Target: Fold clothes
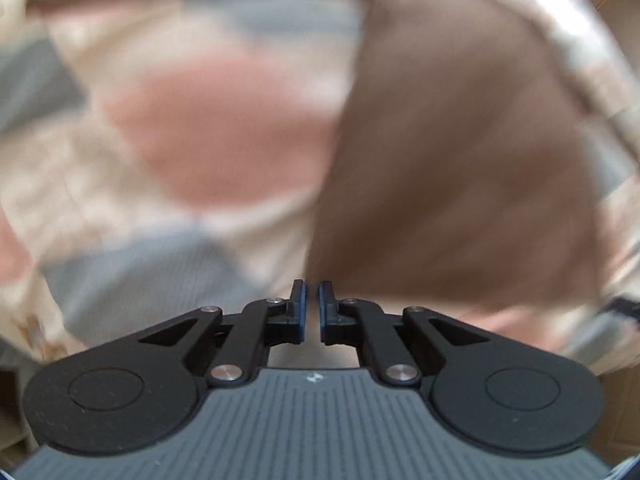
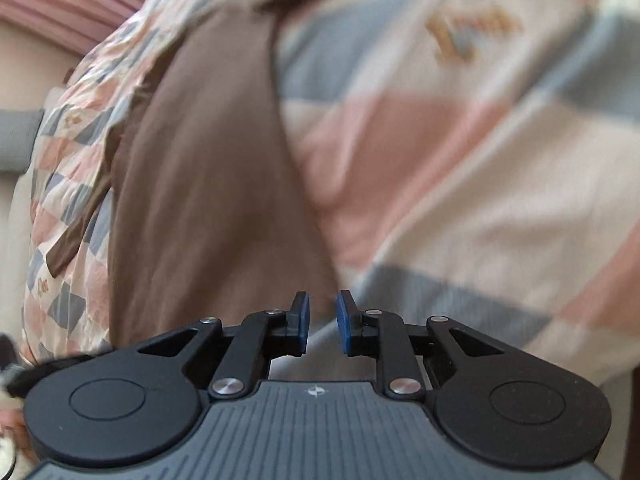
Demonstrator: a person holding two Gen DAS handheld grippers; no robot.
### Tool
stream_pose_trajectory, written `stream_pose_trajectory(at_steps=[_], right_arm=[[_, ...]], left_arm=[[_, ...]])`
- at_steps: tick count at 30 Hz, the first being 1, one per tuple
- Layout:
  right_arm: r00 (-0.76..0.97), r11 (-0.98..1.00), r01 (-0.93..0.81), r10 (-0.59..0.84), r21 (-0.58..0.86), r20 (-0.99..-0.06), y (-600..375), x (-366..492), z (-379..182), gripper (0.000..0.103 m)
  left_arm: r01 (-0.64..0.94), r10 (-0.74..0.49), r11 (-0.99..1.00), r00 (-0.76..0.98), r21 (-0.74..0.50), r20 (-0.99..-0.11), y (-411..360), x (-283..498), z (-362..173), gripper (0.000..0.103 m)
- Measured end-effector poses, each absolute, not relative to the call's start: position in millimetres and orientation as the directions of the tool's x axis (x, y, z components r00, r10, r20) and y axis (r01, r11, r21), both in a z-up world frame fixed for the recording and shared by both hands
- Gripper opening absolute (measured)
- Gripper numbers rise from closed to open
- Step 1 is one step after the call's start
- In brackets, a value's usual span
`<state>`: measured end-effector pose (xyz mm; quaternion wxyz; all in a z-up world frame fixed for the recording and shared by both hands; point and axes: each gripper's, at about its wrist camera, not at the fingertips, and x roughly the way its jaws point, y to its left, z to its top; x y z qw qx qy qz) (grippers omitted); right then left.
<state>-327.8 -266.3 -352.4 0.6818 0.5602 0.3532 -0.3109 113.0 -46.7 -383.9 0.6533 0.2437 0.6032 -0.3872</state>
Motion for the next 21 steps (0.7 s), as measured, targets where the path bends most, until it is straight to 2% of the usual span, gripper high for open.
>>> stream_pose_trajectory(at_steps=[1, 2, 3, 4, 6, 8, 9, 11, 12, 13, 14, 19, 21], right_arm=[[0.579, 0.155, 0.809, -0.043, 0.567, -0.814, -266, -333, -352, 0.032], [0.599, 0.131, 0.797, -0.059, 0.589, -0.798, -266, -338, -352, 0.044], [0.612, 0.124, 0.789, -0.082, 0.601, -0.786, -268, -341, -352, 0.052], [0.622, 0.129, 0.782, -0.101, 0.61, -0.776, -271, -343, -350, 0.055], [0.649, 0.132, 0.76, -0.105, 0.636, -0.754, -280, -342, -352, 0.056], [0.671, 0.144, 0.74, -0.087, 0.657, -0.736, -285, -334, -361, 0.062], [0.671, 0.154, 0.738, -0.065, 0.657, -0.739, -289, -326, -369, 0.068], [0.645, 0.188, 0.753, -0.021, 0.631, -0.764, -291, -317, -381, 0.066], [0.632, 0.202, 0.759, 0.001, 0.619, -0.775, -291, -313, -385, 0.04], [0.619, 0.213, 0.764, 0.025, 0.609, -0.785, -291, -308, -388, 0.016], [0.61, 0.224, 0.766, 0.04, 0.602, -0.791, -290, -305, -388, 0.005], [0.609, 0.281, 0.761, -0.001, 0.585, -0.793, -284, -321, -349, 0.004], [0.582, 0.29, 0.776, 0.013, 0.56, -0.813, -280, -325, -351, 0.004]], left_arm=[[0.788, -0.225, 0.592, -0.038, -0.167, -0.974, -45, 115, -386, 0.003], [0.776, -0.261, 0.598, -0.048, -0.2, -0.964, -43, 117, -381, 0.006], [0.763, -0.308, 0.6, -0.055, -0.239, -0.95, -41, 120, -373, 0.019], [0.749, -0.356, 0.601, -0.06, -0.278, -0.932, -39, 123, -364, 0.038], [0.736, -0.431, 0.592, -0.054, -0.328, -0.901, -40, 127, -351, 0.055], [0.746, -0.442, 0.583, -0.043, -0.323, -0.896, -50, 130, -353, 0.056], [0.75, -0.433, 0.582, -0.042, -0.315, -0.9, -57, 131, -359, 0.056], [0.745, -0.423, 0.576, -0.081, -0.337, -0.902, -65, 133, -375, 0.051], [0.742, -0.409, 0.575, -0.103, -0.344, -0.907, -69, 134, -386, 0.035], [0.746, -0.388, 0.575, -0.113, -0.336, -0.915, -74, 134, -395, 0.009], [0.757, -0.383, 0.566, -0.11, -0.327, -0.917, -77, 132, -395, 0.004], [0.789, -0.445, 0.521, -0.075, -0.326, -0.892, -62, 124, -359, 0.004], [0.784, -0.413, 0.543, -0.064, -0.302, -0.908, -57, 121, -363, 0.004]])
